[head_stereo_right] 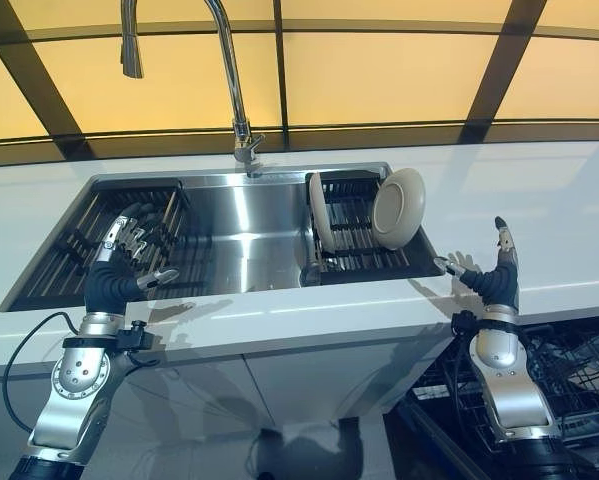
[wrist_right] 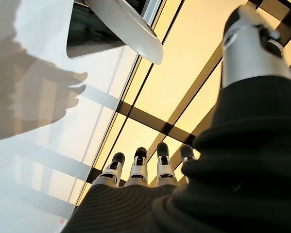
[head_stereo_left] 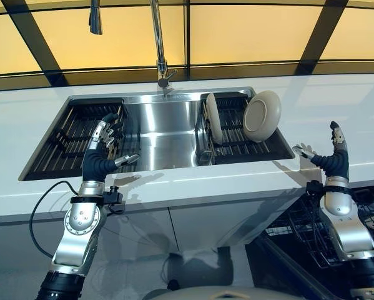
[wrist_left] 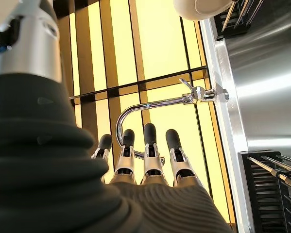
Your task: Take plates into dishwasher
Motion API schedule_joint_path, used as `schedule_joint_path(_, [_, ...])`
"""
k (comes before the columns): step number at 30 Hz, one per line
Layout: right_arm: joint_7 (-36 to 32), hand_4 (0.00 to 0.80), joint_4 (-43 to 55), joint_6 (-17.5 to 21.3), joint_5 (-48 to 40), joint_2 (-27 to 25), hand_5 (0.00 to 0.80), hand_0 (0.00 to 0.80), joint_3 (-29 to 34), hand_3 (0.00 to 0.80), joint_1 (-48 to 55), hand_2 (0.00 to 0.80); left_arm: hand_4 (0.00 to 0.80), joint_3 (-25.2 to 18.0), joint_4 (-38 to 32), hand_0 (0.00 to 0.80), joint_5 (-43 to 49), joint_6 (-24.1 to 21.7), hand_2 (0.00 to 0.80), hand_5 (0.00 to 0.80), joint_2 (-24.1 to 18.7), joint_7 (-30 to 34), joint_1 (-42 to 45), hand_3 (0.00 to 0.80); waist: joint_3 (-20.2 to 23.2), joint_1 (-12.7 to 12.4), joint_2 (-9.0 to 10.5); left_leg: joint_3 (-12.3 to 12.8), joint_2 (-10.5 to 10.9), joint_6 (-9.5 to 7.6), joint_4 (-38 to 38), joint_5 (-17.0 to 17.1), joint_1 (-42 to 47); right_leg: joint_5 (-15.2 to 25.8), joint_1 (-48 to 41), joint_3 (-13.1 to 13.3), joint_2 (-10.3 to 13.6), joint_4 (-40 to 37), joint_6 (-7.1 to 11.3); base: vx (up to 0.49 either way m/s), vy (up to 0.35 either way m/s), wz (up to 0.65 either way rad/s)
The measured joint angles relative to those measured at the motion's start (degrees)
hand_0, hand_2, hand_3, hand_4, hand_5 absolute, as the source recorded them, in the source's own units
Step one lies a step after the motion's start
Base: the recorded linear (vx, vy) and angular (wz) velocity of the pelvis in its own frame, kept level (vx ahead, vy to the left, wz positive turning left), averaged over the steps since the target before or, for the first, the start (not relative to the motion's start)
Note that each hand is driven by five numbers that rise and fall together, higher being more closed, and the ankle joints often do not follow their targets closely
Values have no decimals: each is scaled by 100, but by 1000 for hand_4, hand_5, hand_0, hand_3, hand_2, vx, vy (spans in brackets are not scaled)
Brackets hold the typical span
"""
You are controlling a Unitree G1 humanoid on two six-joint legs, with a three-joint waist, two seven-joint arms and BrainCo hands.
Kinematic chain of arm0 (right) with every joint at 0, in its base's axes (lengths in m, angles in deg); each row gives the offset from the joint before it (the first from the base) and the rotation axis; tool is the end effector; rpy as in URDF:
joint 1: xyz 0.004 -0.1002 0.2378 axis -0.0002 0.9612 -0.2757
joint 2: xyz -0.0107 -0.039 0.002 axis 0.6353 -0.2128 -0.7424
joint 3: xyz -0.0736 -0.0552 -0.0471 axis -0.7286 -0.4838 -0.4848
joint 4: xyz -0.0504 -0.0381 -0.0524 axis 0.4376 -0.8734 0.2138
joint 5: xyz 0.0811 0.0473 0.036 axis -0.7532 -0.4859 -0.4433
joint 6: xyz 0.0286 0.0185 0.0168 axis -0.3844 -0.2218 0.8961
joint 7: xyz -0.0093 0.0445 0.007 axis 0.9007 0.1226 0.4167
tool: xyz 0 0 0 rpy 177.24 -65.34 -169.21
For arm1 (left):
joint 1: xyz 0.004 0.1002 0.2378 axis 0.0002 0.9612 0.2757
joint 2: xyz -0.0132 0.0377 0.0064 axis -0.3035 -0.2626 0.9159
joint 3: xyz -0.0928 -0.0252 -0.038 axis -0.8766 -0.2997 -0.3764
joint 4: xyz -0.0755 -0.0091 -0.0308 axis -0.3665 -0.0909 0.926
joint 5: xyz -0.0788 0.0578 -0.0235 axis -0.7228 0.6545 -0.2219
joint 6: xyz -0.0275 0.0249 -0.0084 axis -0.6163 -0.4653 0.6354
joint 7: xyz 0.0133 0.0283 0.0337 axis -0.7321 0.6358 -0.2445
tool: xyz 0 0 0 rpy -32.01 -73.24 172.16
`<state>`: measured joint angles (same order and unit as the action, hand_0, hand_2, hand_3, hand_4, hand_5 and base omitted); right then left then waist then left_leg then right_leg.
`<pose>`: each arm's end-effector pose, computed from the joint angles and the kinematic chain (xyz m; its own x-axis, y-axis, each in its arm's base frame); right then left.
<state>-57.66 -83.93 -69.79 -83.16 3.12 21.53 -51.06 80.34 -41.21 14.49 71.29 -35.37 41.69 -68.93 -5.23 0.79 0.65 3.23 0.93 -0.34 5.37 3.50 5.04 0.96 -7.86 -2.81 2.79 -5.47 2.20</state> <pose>0.2052 -0.2565 0.0913 0.8871 -0.4003 0.2299 0.4606 0.7997 -0.3851 0.1891 0.2227 0.0964 0.9197 0.0113 0.3926 -0.0751 0.9862 0.1474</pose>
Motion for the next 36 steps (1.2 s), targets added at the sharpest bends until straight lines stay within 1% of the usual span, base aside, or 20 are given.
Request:
schedule_joint_path(10, [9,0,2,-2,-6,-72,0,0,4,0,-181,0,0,14,0,0,-44,-2,0,0,-2,0,0,0,1,0,-3,-1,0,0,-1,0,0,0,0,0,0,0,0,0,0,0])
schedule_joint_path(13, [42,0,0,-5,-17,-270,0,0,3,0,-349,0,0,15,1,0,-45,-3,0,0,-12,-4,-1,0,1,-11,-3,-3,2,0,-6,1,3,1,-6,0,0,1,0,0,0,0])
schedule_joint_path(18, [168,0,-144,-3,-57,-504,0,0,1,0,-948,0,0,23,16,0,-45,-5,0,0,-64,-2,-38,0,2,-12,-2,-7,1,1,-23,3,20,2,-22,-1,-4,16,-1,0,0,0])
schedule_joint_path(21, [203,0,-249,-6,-60,-736,0,0,-9,0,-1213,0,0,33,21,0,-47,-5,0,0,-184,-2,-51,0,2,-26,-2,-17,2,1,-23,3,19,2,-43,-6,-4,15,-1,0,0,0])
schedule_joint_path(25, [212,0,-723,-50,-255,-1033,0,0,-48,0,-1761,0,0,66,160,0,-49,-4,0,0,-271,40,-144,0,2,-37,-1,-31,6,0,-24,4,23,2,-53,-18,-3,13,-1,0,0,0])
schedule_joint_path(28, [119,0,-1155,-166,-571,-1236,0,0,-208,0,-2140,0,0,208,284,0,-51,44,0,0,-394,55,-226,0,2,-54,3,-47,6,1,-24,5,26,1,-70,-41,-3,-1,-1,34,-7,3])
schedule_joint_path(31, [-108,0,-1577,-301,-885,-1409,0,0,-353,0,-2404,0,0,266,365,0,-51,130,0,0,-441,111,-298,0,2,-62,3,-83,11,0,-25,8,30,-1,-94,-90,0,-2,1,48,-14,6])
schedule_joint_path(34, [-445,0,-2055,-423,-1276,-1541,0,0,-477,0,-2526,0,0,269,458,0,-57,184,0,0,-440,177,-372,0,-1,-170,7,-95,12,-2,-25,10,30,-1,-98,-99,-1,-3,1,63,-24,3])
schedule_joint_path(36, [-691,0,-2475,-567,-1597,-1614,0,0,-610,0,-2678,0,0,268,478,0,-117,197,0,0,-449,212,-370,0,-2,-179,9,-155,26,-13,-25,22,24,-8,-113,-159,10,-4,7,74,-29,13])
